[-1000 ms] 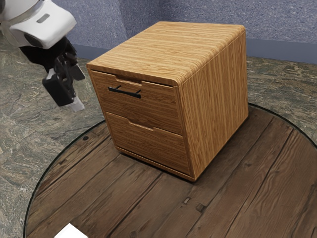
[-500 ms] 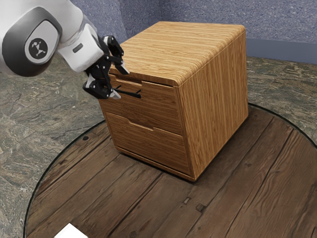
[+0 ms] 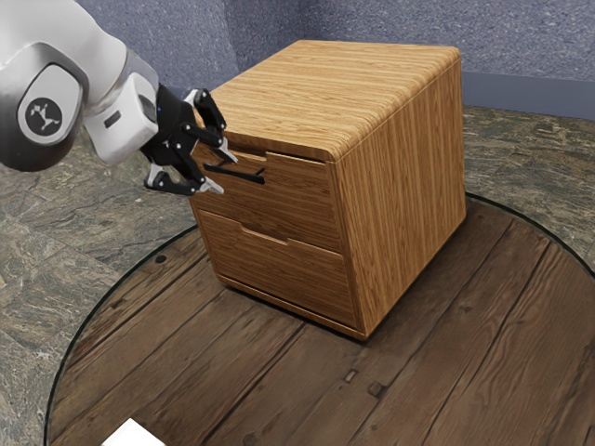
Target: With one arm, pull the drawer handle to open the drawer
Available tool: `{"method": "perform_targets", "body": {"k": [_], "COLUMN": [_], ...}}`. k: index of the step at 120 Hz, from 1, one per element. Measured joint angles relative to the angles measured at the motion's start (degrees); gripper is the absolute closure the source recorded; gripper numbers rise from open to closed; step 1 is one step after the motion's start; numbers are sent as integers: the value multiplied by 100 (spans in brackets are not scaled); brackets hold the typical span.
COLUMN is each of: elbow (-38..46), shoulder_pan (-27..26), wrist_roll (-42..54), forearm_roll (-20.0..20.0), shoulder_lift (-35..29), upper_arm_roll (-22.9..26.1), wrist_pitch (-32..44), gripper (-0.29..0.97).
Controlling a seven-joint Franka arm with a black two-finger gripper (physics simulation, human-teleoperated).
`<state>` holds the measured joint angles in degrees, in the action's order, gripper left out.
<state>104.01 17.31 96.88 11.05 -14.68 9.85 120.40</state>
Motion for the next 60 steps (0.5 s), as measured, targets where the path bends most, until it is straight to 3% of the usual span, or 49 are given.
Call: {"method": "perform_targets", "body": {"k": [47,60], "elbow": [-337,-142], "shoulder_pan": [13,13], "wrist_roll": [534,629], "forearm_roll": [-21,-20], "shoulder_lift": [411,143], "upper_arm_roll": [-70,-119], "wrist_pitch": [245,261], "gripper": [47,48]}}
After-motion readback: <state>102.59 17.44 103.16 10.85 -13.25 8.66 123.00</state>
